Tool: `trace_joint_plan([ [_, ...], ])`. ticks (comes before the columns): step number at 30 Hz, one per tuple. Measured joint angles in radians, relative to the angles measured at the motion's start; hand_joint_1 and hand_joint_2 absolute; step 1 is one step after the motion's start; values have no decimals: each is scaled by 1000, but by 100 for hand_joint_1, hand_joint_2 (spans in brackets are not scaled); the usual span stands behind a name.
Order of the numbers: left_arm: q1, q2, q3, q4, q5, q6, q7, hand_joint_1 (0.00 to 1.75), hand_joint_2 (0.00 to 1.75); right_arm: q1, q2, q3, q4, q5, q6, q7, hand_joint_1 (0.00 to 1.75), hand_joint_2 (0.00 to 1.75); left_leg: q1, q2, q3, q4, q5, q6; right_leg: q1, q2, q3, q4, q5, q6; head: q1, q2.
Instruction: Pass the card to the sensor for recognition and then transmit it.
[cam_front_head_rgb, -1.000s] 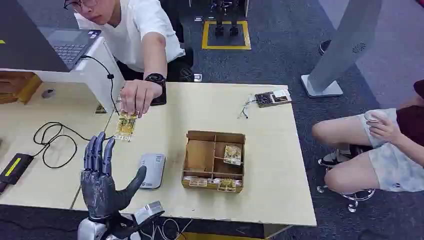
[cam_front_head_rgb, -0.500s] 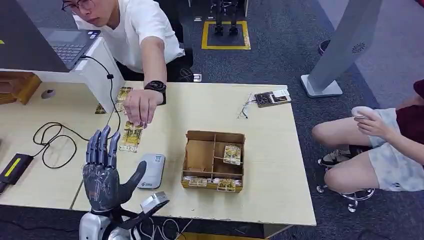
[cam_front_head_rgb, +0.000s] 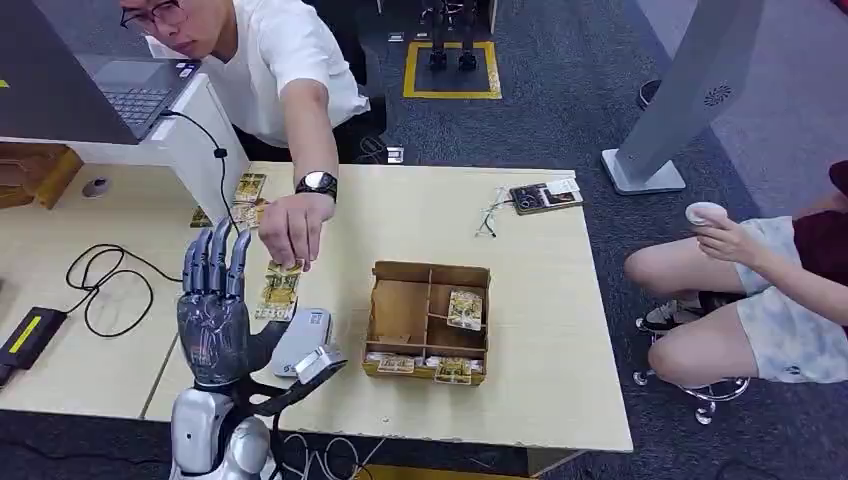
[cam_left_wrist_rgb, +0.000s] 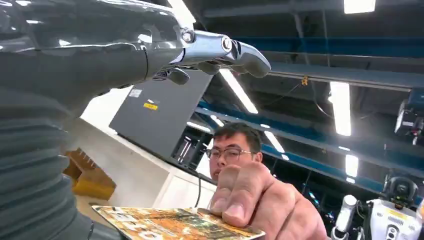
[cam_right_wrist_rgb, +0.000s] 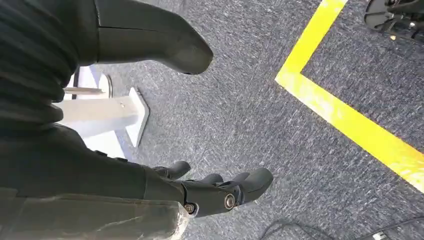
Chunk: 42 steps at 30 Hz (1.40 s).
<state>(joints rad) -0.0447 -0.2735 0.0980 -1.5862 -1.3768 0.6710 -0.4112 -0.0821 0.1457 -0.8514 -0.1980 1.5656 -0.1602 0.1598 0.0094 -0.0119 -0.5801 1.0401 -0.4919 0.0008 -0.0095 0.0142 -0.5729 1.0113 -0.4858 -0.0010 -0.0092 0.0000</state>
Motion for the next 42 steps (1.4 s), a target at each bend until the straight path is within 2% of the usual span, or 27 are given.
trace_joint_plan([
  [6, -12, 0, 0, 22, -2, 0, 6, 0, 175, -1, 0, 4, 0, 0, 2, 0, 0, 175, 0, 0, 0, 0, 0, 0, 0, 0, 0, 0, 0, 0, 0, 0],
  [9, -15, 0, 0, 32, -24, 0, 53, 0, 175, -2, 0, 5, 0, 0, 2, 3, 0, 175, 0, 0, 0, 0, 0, 0, 0, 0, 0, 0, 0, 0, 0, 0],
  [14, -50, -2, 0, 70, -20, 0, 33, 0, 175, -4, -2, 6, 0, -1, 3, 0, 0, 175, 0, 0, 0, 0, 0, 0, 0, 0, 0, 0, 0, 0, 0, 0],
  [15, -52, -2, 0, 74, -13, 0, 29, 19, 175, -4, -2, 6, 0, -1, 3, 0, 0, 175, 0, 0, 0, 0, 0, 0, 0, 0, 0, 0, 0, 0, 0, 0],
  [16, -52, -2, 0, 77, -6, 0, 20, 169, 175, -3, -2, 6, 0, -2, 3, 0, 0, 175, 0, 0, 0, 0, 0, 0, 0, 0, 0, 0, 0, 0, 0, 0],
  [17, -52, -2, 0, 80, 3, 0, 16, 175, 175, -3, -2, 6, 0, -2, 3, 0, 0, 175, 0, 0, 0, 0, 0, 0, 0, 1, 0, 0, 0, 0, 0, 0],
  [23, -53, -2, 0, 90, 78, 0, -43, 175, 175, -3, -2, 6, 0, -3, 3, 0, 0, 175, 0, 0, 0, 0, 0, 0, 0, 0, 0, 0, 0, 0, 0, 0],
  [31, -53, -2, 0, 90, 99, 0, -84, 175, 175, -3, -2, 6, 0, -2, 3, 0, 0, 175, 0, 0, 0, 0, 0, 0, 0, 0, 0, 0, 0, 0, 0, 0],
  [42, -53, -2, 0, 90, 94, 0, -96, 175, 175, -3, -3, 6, 0, -2, 3, 0, 0, 175, 0, 0, 0, 0, 0, 0, 0, 0, 0, 0, 0, 0, 0, 0],
])
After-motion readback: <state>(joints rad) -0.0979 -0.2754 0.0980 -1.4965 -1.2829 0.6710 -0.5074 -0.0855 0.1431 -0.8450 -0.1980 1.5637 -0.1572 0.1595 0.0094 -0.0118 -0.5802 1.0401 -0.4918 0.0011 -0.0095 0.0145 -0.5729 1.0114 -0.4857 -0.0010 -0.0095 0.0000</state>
